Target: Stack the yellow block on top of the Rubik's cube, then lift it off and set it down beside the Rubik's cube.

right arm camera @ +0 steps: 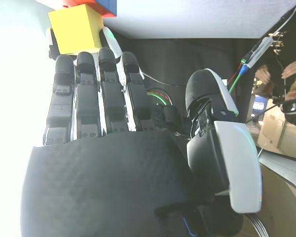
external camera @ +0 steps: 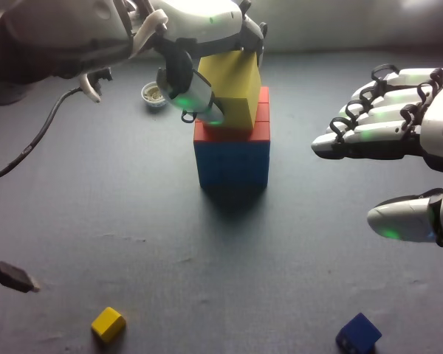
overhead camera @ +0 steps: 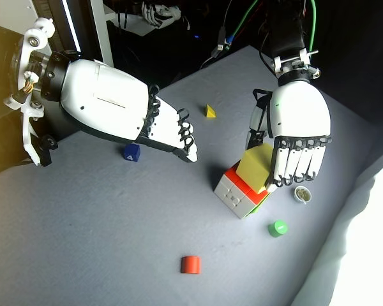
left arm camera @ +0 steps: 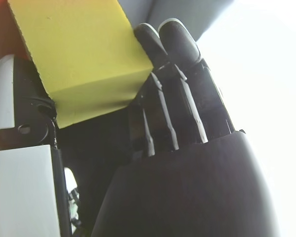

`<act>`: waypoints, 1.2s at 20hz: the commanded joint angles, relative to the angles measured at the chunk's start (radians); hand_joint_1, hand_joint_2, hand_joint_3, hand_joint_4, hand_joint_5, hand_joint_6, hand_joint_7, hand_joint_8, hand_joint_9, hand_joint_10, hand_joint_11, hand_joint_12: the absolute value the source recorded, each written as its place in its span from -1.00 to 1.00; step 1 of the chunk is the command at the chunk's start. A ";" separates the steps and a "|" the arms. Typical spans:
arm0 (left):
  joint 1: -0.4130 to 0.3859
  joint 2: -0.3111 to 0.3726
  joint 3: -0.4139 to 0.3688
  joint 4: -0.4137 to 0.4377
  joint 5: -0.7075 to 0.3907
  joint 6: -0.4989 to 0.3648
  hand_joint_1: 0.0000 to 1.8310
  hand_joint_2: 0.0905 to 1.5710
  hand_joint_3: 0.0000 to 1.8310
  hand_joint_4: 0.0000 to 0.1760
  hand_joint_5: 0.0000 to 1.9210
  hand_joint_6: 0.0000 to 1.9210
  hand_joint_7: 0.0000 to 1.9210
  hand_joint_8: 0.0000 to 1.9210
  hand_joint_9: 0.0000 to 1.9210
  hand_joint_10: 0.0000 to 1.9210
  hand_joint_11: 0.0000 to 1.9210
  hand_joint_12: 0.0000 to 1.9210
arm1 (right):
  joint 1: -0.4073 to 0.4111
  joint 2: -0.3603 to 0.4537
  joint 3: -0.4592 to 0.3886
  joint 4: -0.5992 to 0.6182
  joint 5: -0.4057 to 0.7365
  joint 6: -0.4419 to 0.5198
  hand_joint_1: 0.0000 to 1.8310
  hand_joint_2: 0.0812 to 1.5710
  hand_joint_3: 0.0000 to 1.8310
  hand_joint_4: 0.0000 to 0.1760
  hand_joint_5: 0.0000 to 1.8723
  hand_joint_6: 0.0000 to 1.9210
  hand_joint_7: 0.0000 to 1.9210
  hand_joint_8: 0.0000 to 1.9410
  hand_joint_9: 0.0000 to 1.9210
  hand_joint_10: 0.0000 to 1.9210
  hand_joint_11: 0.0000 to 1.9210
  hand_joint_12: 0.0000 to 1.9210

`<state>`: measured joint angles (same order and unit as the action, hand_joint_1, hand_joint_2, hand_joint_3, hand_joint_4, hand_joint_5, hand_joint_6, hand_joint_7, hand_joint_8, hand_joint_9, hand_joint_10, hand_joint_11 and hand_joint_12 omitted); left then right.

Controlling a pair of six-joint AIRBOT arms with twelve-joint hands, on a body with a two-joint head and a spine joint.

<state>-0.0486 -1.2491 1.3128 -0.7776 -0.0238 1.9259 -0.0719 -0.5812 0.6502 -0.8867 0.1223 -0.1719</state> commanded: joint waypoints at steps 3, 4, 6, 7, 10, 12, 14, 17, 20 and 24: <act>0.012 0.009 0.005 0.019 -0.059 0.014 0.34 0.42 -1.00 -1.00 0.00 -0.10 -0.05 0.35 -0.21 0.20 -0.45 0.61 | 0.015 0.011 -0.003 0.015 0.075 0.007 -1.00 0.72 -1.00 -1.00 -0.76 -0.99 -0.75 -0.99 -0.81 -0.99 -1.00 -0.61; 0.014 0.009 0.005 0.019 -0.059 0.014 0.34 0.44 -1.00 -1.00 -0.02 -0.09 -0.07 0.39 -0.22 0.24 -0.46 0.61 | 0.015 0.011 -0.003 0.015 0.075 0.007 -0.99 0.72 -1.00 -1.00 -0.77 -0.99 -0.76 -1.00 -0.81 -0.98 -1.00 -0.61; 0.016 0.010 0.004 0.019 -0.059 0.012 0.32 0.48 -1.00 -1.00 -0.10 0.04 -0.12 0.46 -0.30 0.23 -0.51 0.62 | 0.015 0.011 -0.003 0.015 0.074 0.007 -1.00 0.71 -1.00 -1.00 -0.77 -1.00 -0.75 -1.00 -0.80 -0.99 -1.00 -0.57; 0.018 0.010 0.004 0.019 -0.059 0.011 0.29 0.55 -1.00 -1.00 -0.25 0.24 -0.17 0.52 -0.41 0.24 -0.60 0.65 | 0.015 0.011 -0.003 0.015 0.074 0.007 -1.00 0.71 -1.00 -1.00 -0.75 -0.99 -0.73 -0.99 -0.79 -0.98 -1.00 -0.57; 0.018 0.010 0.003 0.019 -0.059 0.011 0.04 0.54 -1.00 -1.00 -0.42 -0.80 -0.40 -0.50 -0.53 -0.26 -0.84 0.40 | 0.015 0.011 -0.003 0.015 0.074 0.007 -1.00 0.71 -1.00 -1.00 -0.73 -0.99 -0.71 -1.00 -0.77 -0.98 -1.00 -0.53; 0.019 0.010 0.003 0.019 -0.060 0.010 -0.12 0.50 -1.00 -1.00 -0.53 -0.98 -0.40 -0.92 -0.49 -0.70 -0.89 0.18 | 0.015 0.011 -0.003 0.015 0.074 0.007 -1.00 0.71 -1.00 -1.00 -0.73 -1.00 -0.71 -1.00 -0.77 -0.99 -1.00 -0.51; 0.020 0.009 0.003 0.019 -0.060 0.010 -0.16 0.47 -1.00 -1.00 -0.63 -1.00 -0.48 -1.00 -0.50 -0.91 -0.94 0.08 | 0.015 0.011 -0.003 0.015 0.074 0.007 -1.00 0.72 -1.00 -1.00 -0.75 -1.00 -0.73 -1.00 -0.79 -1.00 -1.00 -0.54; 0.021 0.010 0.003 0.019 -0.060 0.010 -0.21 0.40 -1.00 -1.00 -0.73 -1.00 -0.54 -1.00 -0.52 -0.97 -0.97 0.01 | 0.015 0.011 -0.003 0.015 0.074 0.007 -0.95 0.71 -1.00 -1.00 -0.72 -0.99 -0.70 -0.99 -0.76 -0.99 -1.00 -0.48; 0.019 0.010 0.002 0.019 -0.060 0.009 -0.19 0.36 -1.00 -1.00 -0.76 -1.00 -0.57 -1.00 -0.54 -0.99 -1.00 0.03 | 0.014 0.011 -0.003 0.016 0.074 0.007 -0.96 0.71 -1.00 -1.00 -0.73 -1.00 -0.72 -1.00 -0.78 -0.99 -1.00 -0.56; 0.018 0.021 -0.005 0.018 -0.060 0.003 -0.18 0.23 -1.00 -1.00 -0.73 -1.00 -0.54 -1.00 -0.51 -0.99 -0.97 0.02 | 0.007 0.011 -0.002 0.016 0.077 0.005 -0.96 0.71 -1.00 -1.00 -0.73 -1.00 -0.72 -1.00 -0.77 -0.99 -1.00 -0.51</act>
<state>-0.0250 -1.2449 1.3094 -0.7658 -0.0299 1.9293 -0.0731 -0.5812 0.6502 -0.8867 0.1223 -0.1719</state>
